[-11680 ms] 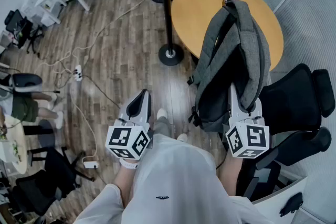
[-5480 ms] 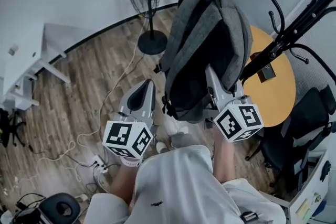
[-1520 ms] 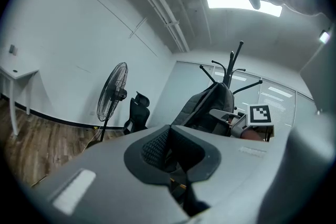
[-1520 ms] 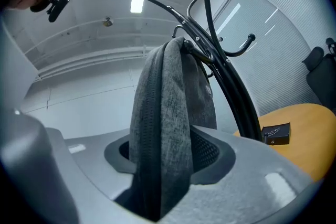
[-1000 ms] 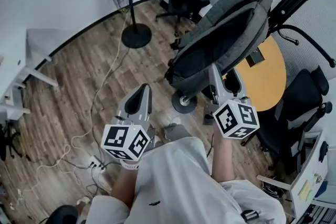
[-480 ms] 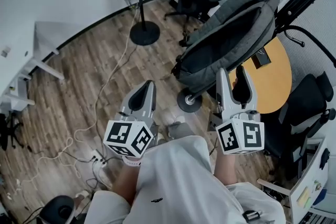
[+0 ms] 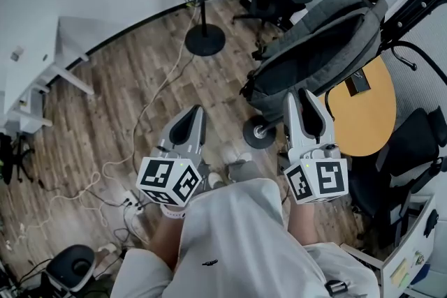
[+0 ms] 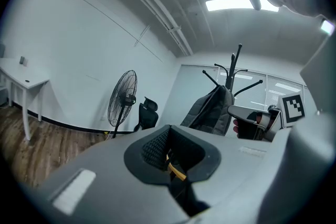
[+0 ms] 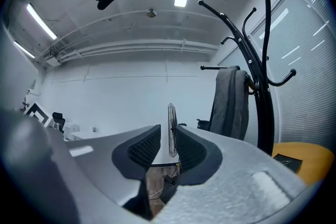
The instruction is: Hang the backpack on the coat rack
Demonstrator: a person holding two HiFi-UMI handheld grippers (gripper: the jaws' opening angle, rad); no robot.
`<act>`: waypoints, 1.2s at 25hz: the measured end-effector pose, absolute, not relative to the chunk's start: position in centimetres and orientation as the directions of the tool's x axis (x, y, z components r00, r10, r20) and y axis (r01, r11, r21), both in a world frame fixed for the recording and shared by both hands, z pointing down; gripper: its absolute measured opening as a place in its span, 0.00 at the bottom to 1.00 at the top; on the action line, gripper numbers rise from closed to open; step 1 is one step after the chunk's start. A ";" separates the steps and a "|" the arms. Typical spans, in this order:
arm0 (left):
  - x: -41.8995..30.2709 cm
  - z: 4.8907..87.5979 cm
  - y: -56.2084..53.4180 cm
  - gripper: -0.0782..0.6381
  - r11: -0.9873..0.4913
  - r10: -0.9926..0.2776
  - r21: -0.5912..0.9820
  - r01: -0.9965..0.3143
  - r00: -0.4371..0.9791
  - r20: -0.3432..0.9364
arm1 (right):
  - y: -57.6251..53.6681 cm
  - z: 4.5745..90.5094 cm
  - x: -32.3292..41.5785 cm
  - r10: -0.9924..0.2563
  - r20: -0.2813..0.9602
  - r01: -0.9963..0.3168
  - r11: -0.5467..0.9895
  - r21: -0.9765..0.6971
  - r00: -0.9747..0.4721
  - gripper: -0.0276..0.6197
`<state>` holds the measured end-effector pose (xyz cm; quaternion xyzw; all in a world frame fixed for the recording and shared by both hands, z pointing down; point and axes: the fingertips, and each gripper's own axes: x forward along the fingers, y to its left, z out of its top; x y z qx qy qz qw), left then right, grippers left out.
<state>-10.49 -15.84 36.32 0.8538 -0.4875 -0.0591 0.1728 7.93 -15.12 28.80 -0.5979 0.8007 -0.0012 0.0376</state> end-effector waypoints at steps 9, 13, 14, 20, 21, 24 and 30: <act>-12.5 37.4 -15.3 0.13 -0.418 -0.878 0.337 -0.844 0.470 0.088 | -17.3 33.1 5.0 -0.925 0.024 -0.924 0.377 -0.059 -0.379 0.06; -13.0 37.7 -15.0 0.13 -0.407 -0.884 0.323 -0.854 0.457 0.095 | -17.8 34.1 4.5 -0.918 0.049 -0.918 0.389 -0.075 -0.393 0.05; -13.2 37.8 -14.9 0.13 -0.404 -0.886 0.317 -0.858 0.453 0.098 | -17.8 34.3 4.3 -0.916 0.054 -0.916 0.393 -0.075 -0.398 0.05; -14.3 38.1 -14.7 0.13 -0.386 -0.895 0.298 -0.873 0.432 0.107 | -17.7 35.2 3.5 -0.905 0.078 -0.907 0.414 -0.070 -0.419 0.05; -14.5 38.1 -14.7 0.13 -0.383 -0.897 0.298 -0.875 0.429 0.106 | -17.7 35.3 3.4 -0.903 0.081 -0.907 0.416 -0.071 -0.421 0.05; -14.9 38.2 -14.7 0.13 -0.372 -0.902 0.299 -0.879 0.418 0.105 | -17.8 35.3 3.1 -0.899 0.083 -0.902 0.425 -0.075 -0.430 0.05; -15.6 38.3 -14.4 0.13 -0.360 -0.908 0.301 -0.883 0.406 0.107 | -17.8 34.9 2.9 -0.898 0.072 -0.900 0.430 -0.078 -0.435 0.05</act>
